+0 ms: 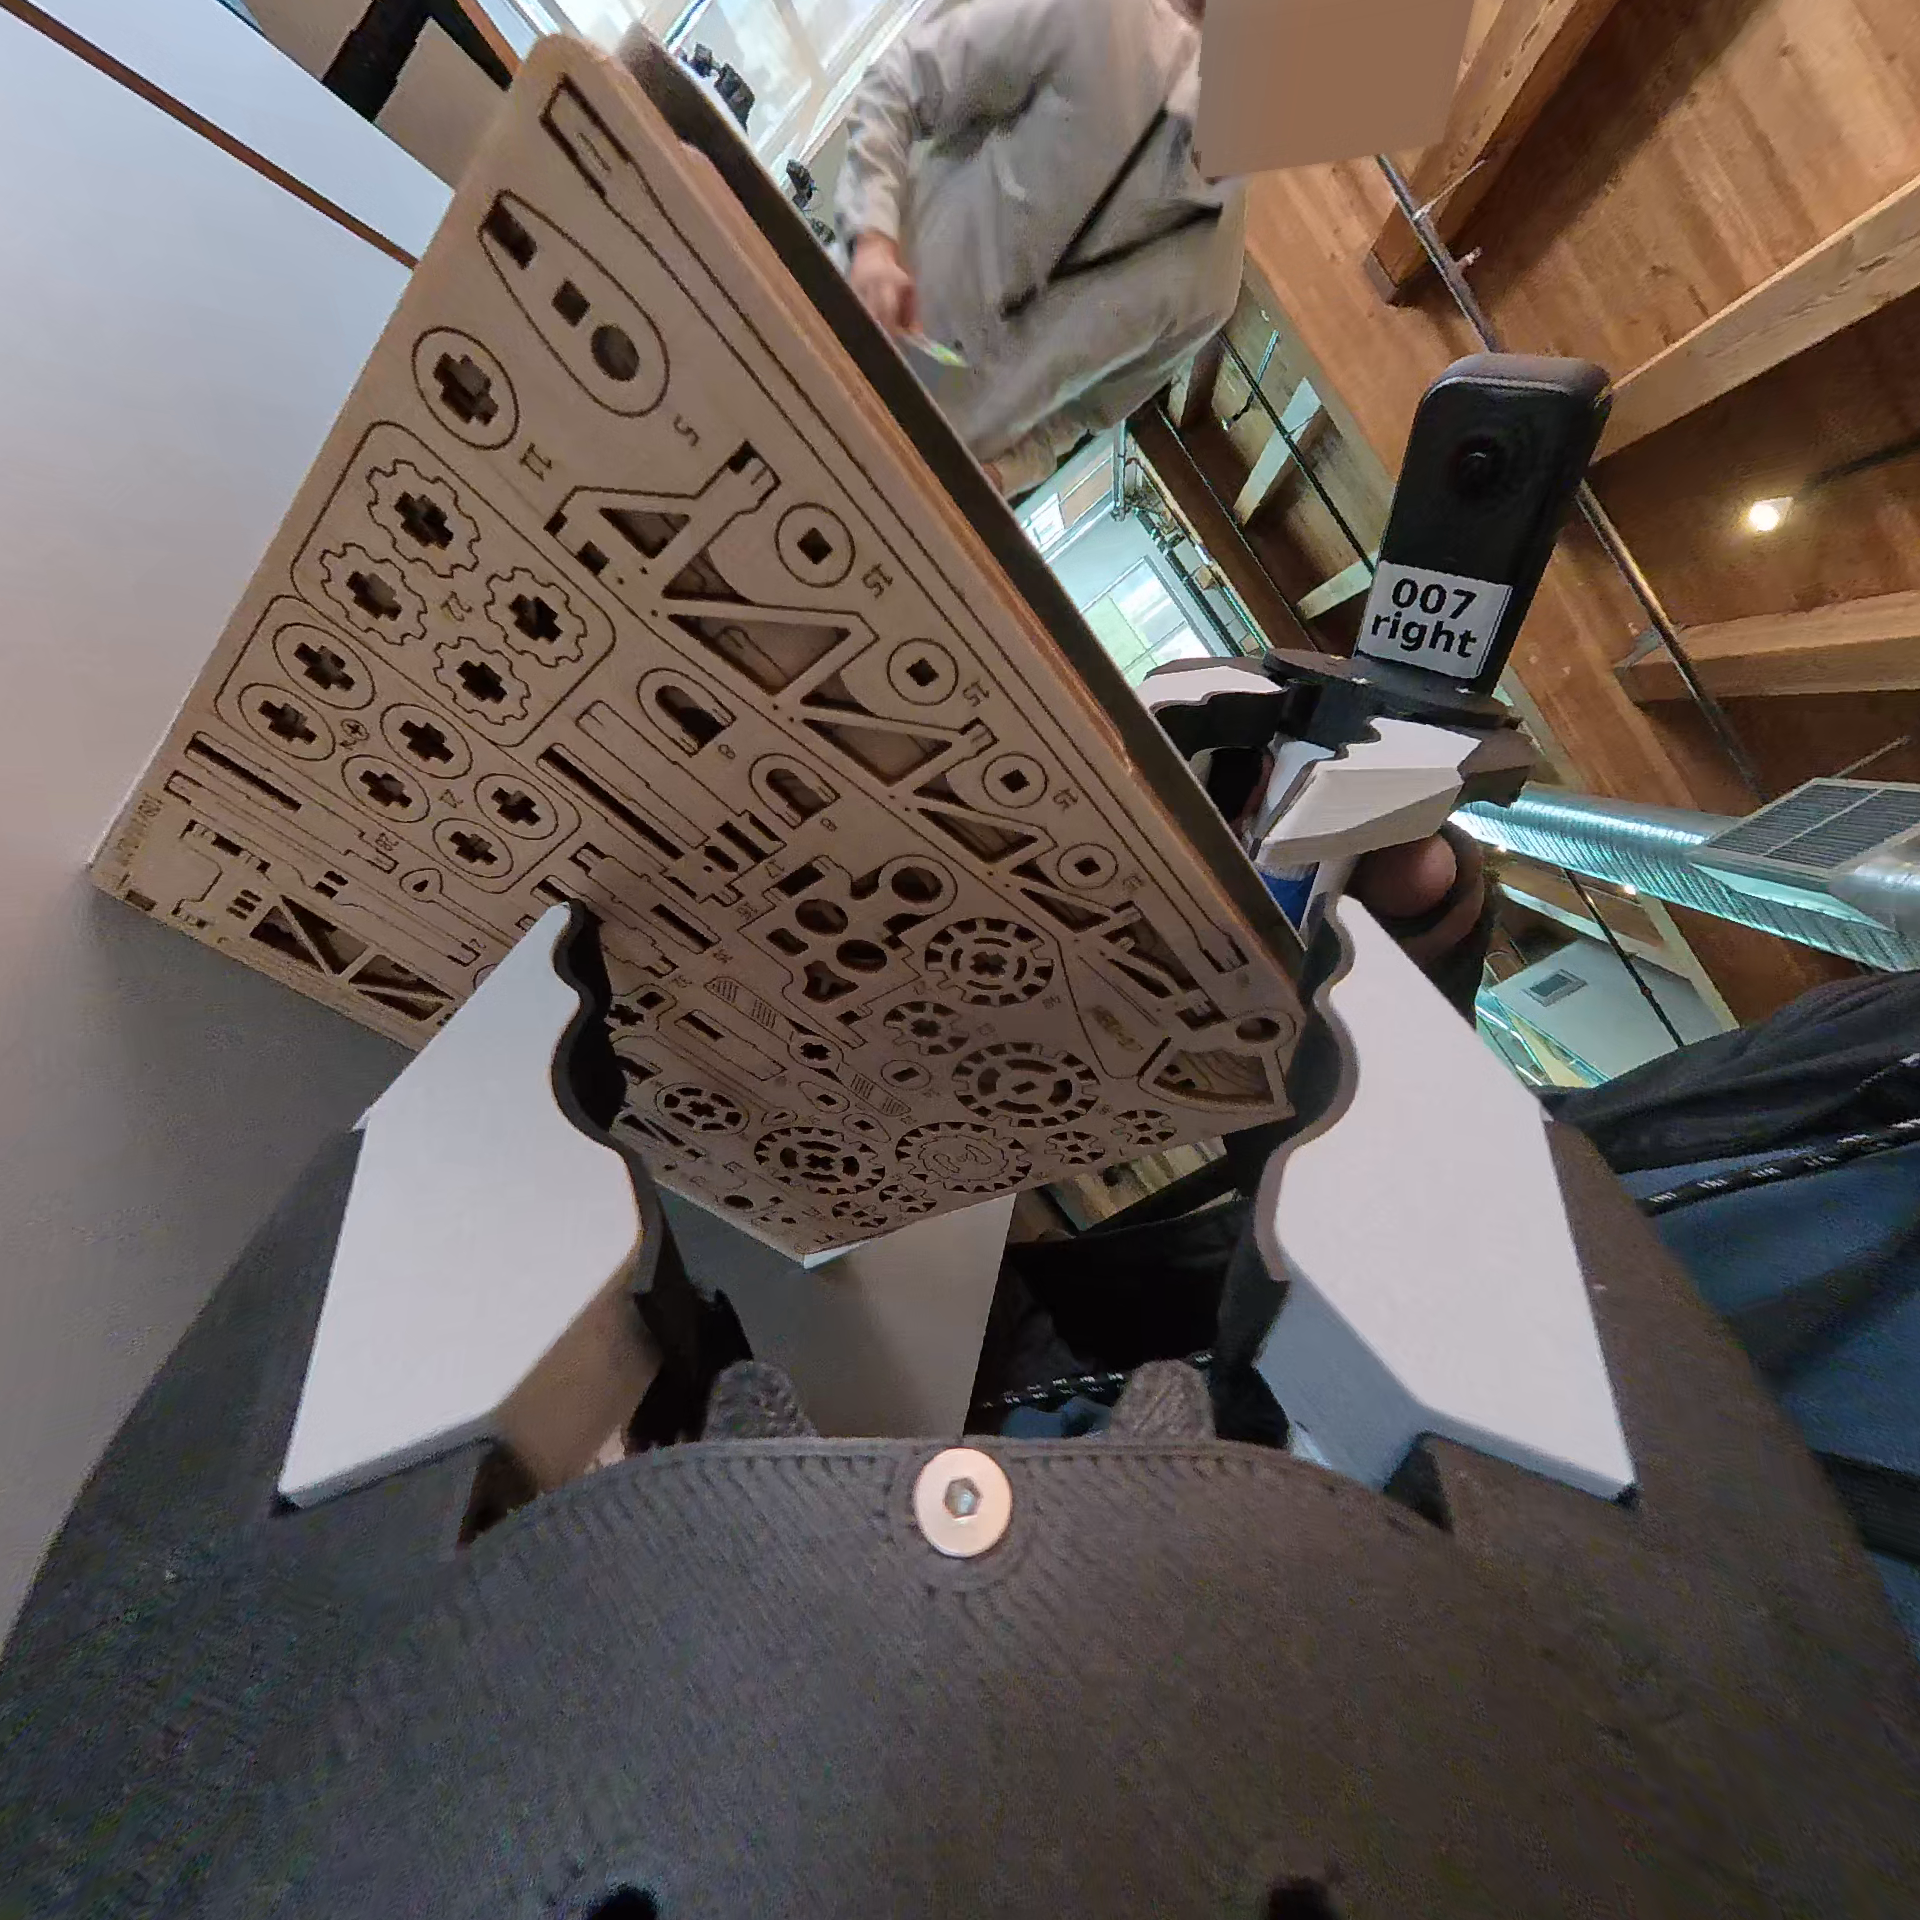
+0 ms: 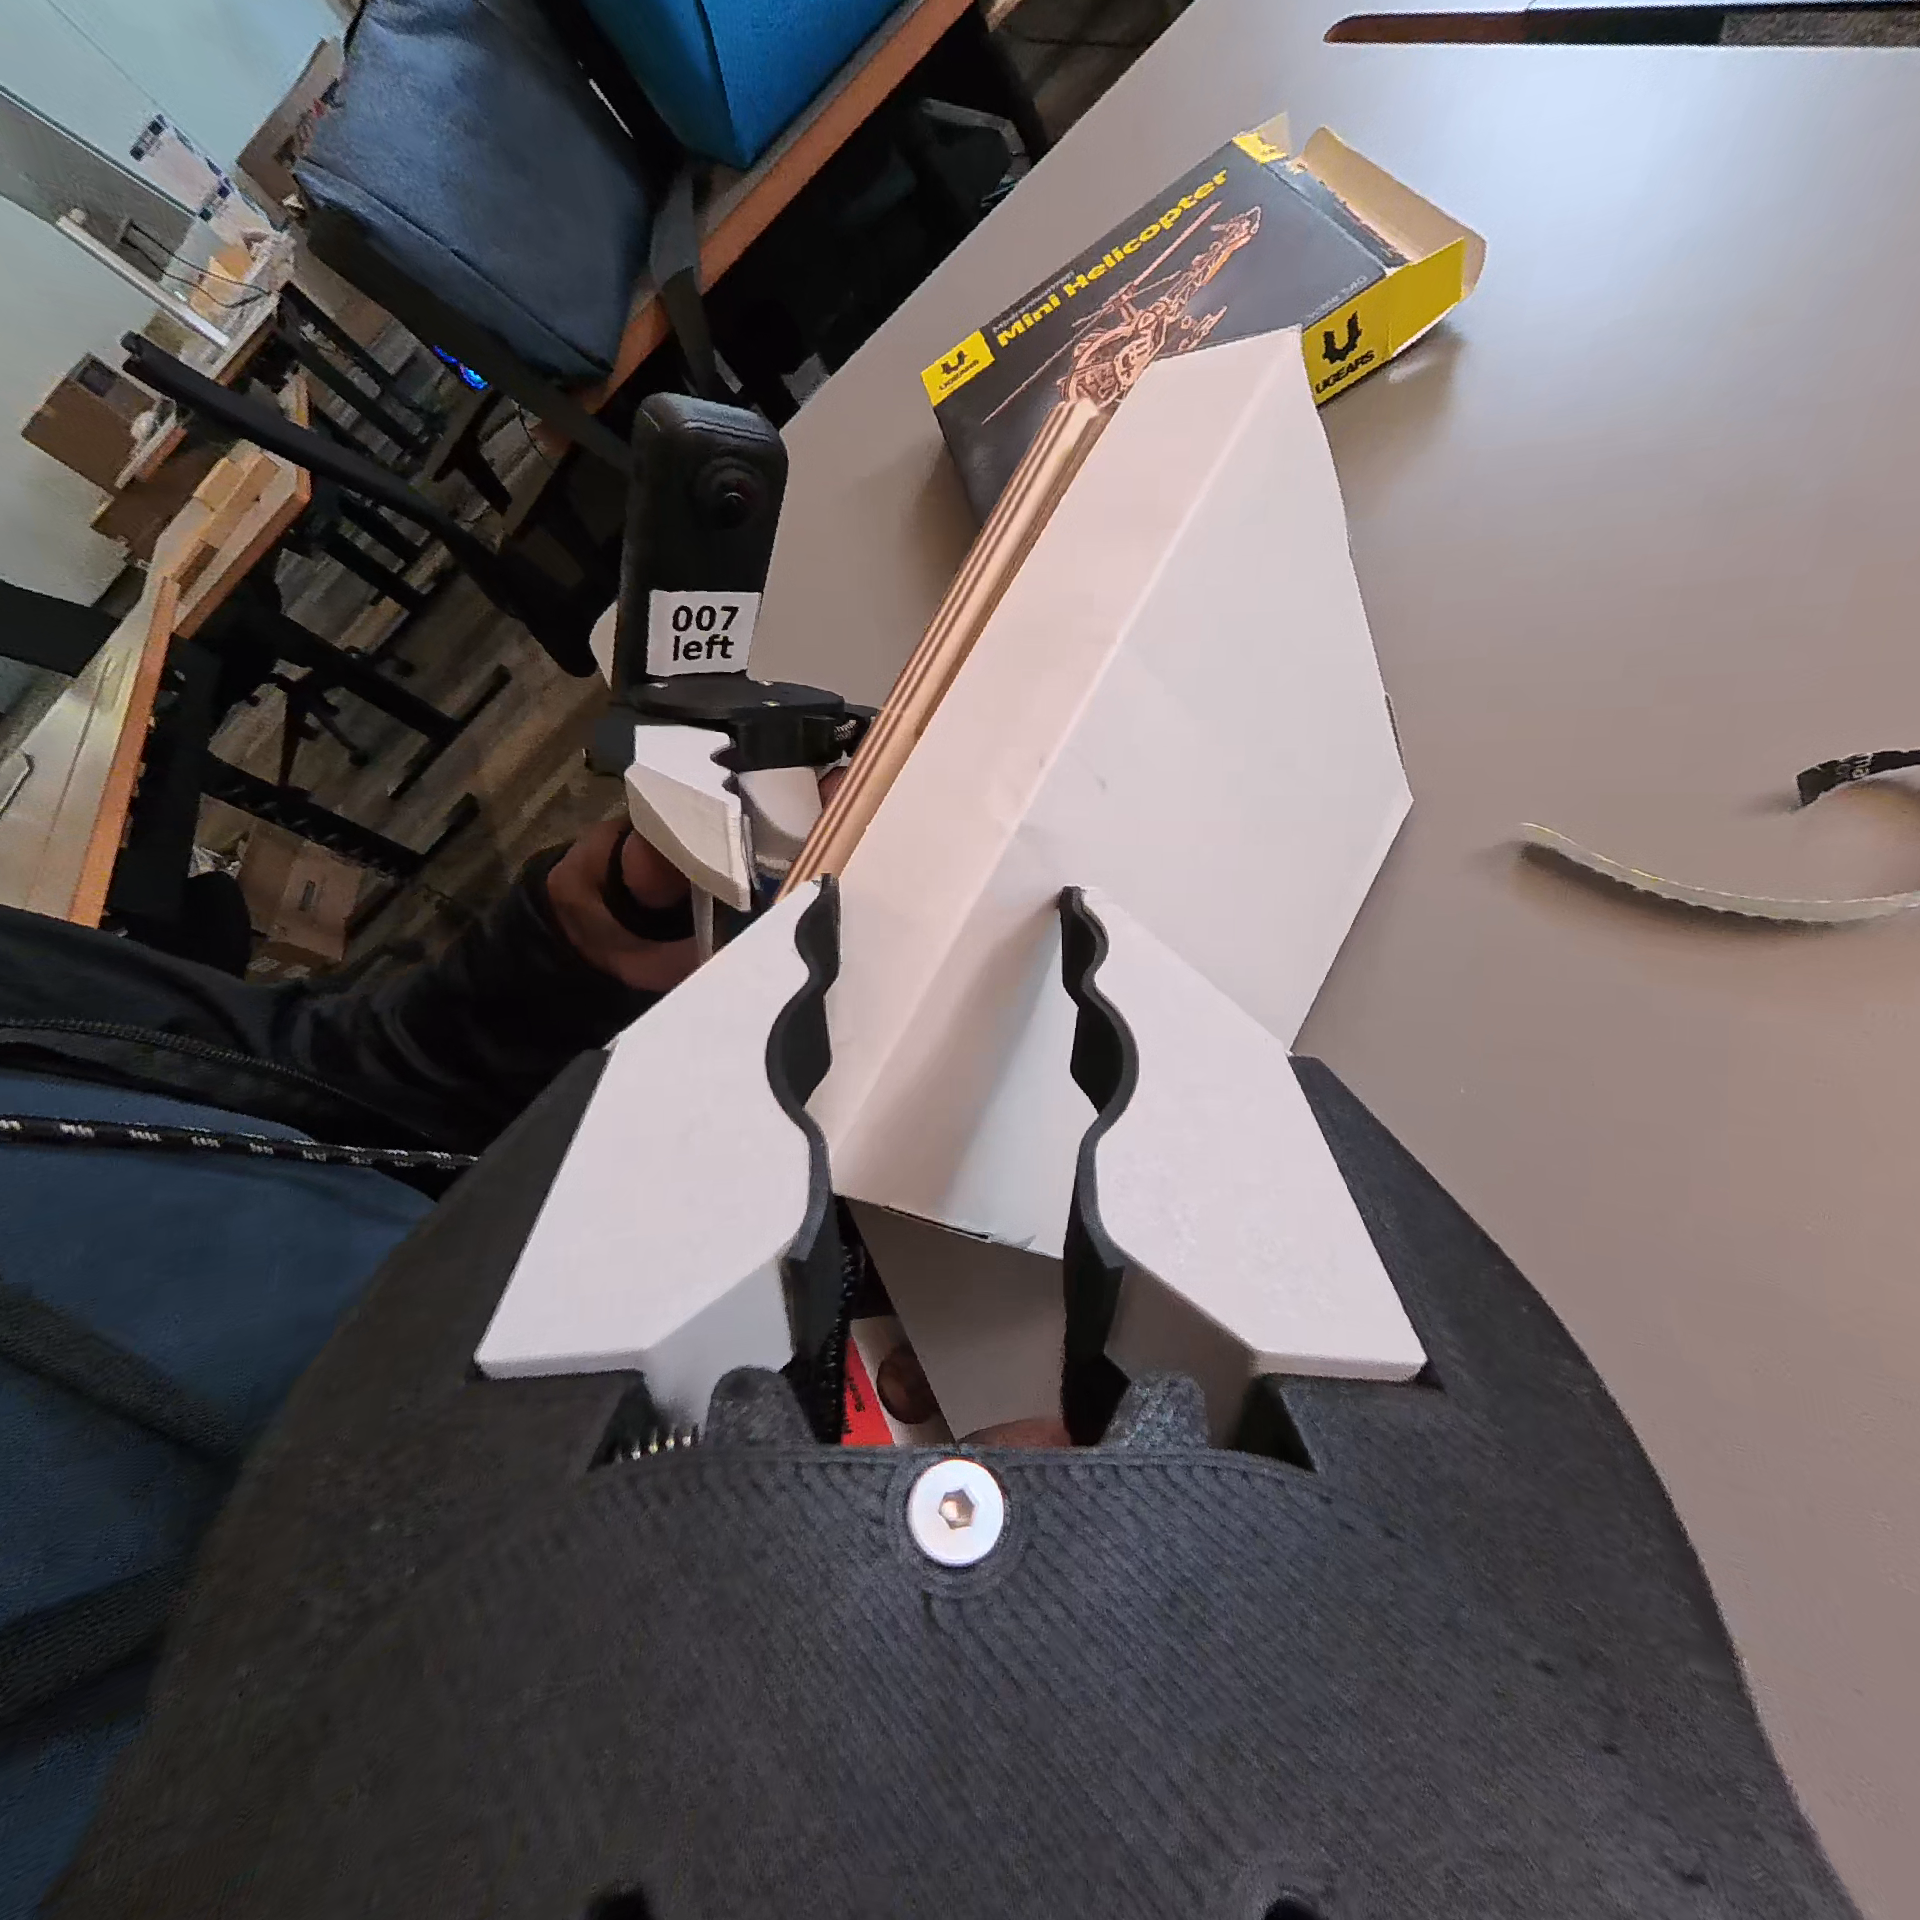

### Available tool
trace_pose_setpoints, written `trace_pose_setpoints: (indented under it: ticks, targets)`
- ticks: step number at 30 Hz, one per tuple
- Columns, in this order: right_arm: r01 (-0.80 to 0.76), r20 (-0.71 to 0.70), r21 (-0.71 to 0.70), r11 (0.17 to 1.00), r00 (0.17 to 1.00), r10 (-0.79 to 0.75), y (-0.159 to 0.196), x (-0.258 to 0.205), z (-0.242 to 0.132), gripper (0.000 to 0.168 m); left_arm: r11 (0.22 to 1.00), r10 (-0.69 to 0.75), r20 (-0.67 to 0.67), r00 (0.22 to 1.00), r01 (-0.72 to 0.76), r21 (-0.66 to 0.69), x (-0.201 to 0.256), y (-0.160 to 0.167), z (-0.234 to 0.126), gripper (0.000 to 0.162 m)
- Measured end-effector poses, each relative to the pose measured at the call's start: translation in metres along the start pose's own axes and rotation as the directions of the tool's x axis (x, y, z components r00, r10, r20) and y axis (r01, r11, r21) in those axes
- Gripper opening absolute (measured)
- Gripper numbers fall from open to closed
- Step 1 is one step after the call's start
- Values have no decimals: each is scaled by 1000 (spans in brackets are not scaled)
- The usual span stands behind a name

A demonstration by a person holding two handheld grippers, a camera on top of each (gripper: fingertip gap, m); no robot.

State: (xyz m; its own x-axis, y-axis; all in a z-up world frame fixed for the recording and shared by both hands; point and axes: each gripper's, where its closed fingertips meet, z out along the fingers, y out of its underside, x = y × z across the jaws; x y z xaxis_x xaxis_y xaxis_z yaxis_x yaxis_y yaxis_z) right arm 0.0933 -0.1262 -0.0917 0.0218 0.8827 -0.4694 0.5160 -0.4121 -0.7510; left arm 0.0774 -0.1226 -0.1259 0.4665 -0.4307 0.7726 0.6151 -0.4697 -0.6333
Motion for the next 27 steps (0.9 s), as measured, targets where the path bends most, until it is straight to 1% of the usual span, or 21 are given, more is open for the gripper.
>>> trace_pose_setpoints:
  ticks: [16,22,27]
  targets:
    - [-41,13,36,999,999,40,2,13,-10,43,998,-67,65,996,67,5,-6,-1,-7,132]
    - [-66,46,46,997,997,64,4,15,-13,44,996,-87,61,994,85,30,-6,-3,-8,132]
    - [-107,103,70,992,990,100,5,15,-16,45,995,-91,63,994,89,38,-5,-3,-8,133]
